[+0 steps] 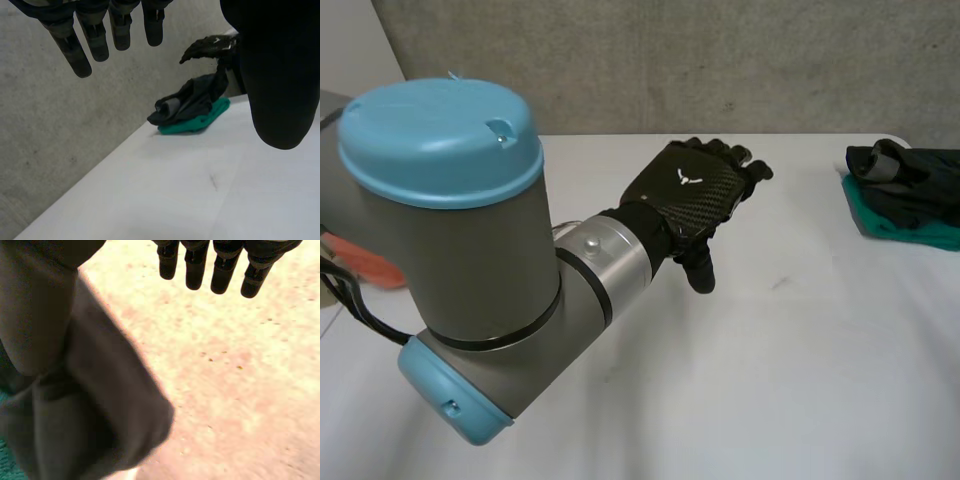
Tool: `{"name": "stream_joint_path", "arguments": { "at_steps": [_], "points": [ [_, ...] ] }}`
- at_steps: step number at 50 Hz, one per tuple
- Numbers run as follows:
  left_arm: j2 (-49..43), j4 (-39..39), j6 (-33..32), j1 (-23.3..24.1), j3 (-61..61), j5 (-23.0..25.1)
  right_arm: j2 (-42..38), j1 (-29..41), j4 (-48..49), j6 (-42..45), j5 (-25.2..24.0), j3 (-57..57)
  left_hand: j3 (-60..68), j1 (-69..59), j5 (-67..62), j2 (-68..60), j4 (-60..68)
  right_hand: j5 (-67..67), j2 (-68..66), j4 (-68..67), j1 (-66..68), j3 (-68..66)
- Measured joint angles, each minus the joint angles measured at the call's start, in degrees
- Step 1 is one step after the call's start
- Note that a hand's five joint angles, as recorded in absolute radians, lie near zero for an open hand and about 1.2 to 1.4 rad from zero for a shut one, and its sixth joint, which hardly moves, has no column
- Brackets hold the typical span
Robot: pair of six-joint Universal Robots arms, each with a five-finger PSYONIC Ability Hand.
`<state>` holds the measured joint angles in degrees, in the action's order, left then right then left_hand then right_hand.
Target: Fold the laundry.
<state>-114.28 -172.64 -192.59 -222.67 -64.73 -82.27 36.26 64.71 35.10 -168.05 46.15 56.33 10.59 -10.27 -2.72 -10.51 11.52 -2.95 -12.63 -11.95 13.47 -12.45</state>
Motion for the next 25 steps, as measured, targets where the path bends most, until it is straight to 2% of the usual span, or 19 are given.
{"name": "stream_joint_path", "arguments": {
  "at_steps": [4, 9, 10, 12, 14, 18, 21, 25],
  "points": [
    [0.82, -0.37, 0.02, 0.08, 0.0, 0.01, 7.32, -2.81, -3.84, 1.29, 0.54, 5.59, 0.0, 0.0, 0.01, 0.0, 0.0, 0.01, 0.0, 0.0, 0.0, 0.0],
    [2.14, -1.29, 0.02, -0.01, 0.07, -0.06, 15.56, -6.95, -12.11, 6.59, 4.62, 8.55, 0.0, 0.02, 0.0, 0.0, 0.0, 0.0, 0.0, 0.0, 0.0, 0.0],
    [3.02, -1.85, -0.01, -0.18, 0.19, -0.23, 18.52, -8.16, -15.4, 9.69, 8.24, 8.35, 0.0, 0.02, 0.01, 0.0, 0.0, 0.0, 0.0, 0.0, 0.0, 0.0],
    [3.83, -2.44, -0.06, -0.43, 0.34, -0.47, 20.48, -8.74, -17.43, 11.94, 11.19, 8.01, 0.0, 0.03, 0.0, 0.0, 0.0, 0.01, 0.0, 0.0, 0.0, 0.0],
    [5.07, -3.6, -0.16, -1.05, 0.62, -1.13, 23.58, -8.78, -19.64, 15.61, 16.59, 7.48, 0.0, 0.03, -0.01, 0.0, 0.0, 0.0, 0.0, 0.0, 0.0, 0.0],
    [6.94, -6.03, -0.46, -3.3, 1.27, -3.6, 27.24, -5.86, -19.76, 18.94, 21.97, 7.72, 0.0, 0.02, 0.0, 0.0, 0.0, 0.0, 0.0, 0.0, 0.0, 0.0],
    [7.77, -7.84, -0.93, -6.5, 1.79, -6.4, 30.41, -1.9, -17.56, 19.36, 21.96, 9.89, 0.0, 0.02, 0.03, 0.0, 0.0, 0.0, 0.0, 0.0, 0.0, 0.0],
    [7.23, -9.83, -3.01, -15.01, 2.45, -10.01, 37.24, 4.42, -12.65, 18.18, 16.5, 17.44, -0.01, 0.02, 0.0, 0.0, 0.0, 0.0, 0.0, 0.0, 0.0, 0.0]
  ]
}}
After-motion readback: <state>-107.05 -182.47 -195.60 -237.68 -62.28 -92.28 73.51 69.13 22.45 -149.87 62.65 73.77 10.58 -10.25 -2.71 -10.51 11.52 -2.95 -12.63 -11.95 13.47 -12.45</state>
